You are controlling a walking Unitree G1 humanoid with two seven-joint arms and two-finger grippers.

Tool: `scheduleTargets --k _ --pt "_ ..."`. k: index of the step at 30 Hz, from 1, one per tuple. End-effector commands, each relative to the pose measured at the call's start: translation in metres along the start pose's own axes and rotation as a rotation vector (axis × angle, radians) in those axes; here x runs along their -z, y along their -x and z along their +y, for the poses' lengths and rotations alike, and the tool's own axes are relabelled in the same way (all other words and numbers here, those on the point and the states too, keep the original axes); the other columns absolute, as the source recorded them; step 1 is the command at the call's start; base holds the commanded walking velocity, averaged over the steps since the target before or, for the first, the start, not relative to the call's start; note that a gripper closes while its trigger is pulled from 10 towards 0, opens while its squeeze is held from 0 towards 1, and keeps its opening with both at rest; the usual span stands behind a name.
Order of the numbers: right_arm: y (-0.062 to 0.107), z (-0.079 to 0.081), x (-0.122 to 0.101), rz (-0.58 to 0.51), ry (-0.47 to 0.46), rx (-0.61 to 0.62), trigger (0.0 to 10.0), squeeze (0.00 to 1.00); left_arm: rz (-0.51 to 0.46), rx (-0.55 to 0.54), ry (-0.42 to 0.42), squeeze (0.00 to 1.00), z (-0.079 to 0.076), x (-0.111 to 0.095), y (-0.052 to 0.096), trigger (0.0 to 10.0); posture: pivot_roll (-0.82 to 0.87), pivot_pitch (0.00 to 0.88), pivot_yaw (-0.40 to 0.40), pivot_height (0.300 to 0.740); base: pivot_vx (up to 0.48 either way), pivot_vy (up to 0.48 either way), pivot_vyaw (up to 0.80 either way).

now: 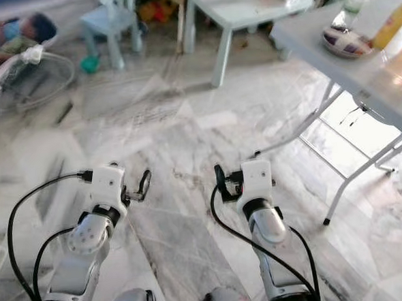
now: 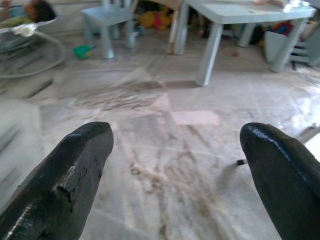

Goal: Restocking fridge

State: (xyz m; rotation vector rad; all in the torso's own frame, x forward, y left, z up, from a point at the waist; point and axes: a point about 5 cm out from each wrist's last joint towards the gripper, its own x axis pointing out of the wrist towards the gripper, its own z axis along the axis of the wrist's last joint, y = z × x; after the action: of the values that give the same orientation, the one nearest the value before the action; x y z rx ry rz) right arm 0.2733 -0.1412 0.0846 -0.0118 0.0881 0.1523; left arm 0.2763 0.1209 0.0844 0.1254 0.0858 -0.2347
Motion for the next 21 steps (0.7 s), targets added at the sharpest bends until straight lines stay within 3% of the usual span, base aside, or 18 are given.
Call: scheduleTargets --k 1,21 --pt "0.0010 -0.0076 -0.0034 -0.008 0.008 0.022 10.0 0.00 -0.009 0.028 0.012 0.00 -0.0085 -0.0017 -0.0016 10.0 0.08 0.155 -0.071 0.740 0.379 0.000 -0.51" --pt "-0.0011 -0.0076 -0.0092 -0.026 0.008 0.026 10.0 0.00 -0.030 0.013 0.021 0.00 -0.0062 -0.0048 -0.0074 10.0 0.07 0.156 -0.069 0.740 0.449 0.000 -0.76"
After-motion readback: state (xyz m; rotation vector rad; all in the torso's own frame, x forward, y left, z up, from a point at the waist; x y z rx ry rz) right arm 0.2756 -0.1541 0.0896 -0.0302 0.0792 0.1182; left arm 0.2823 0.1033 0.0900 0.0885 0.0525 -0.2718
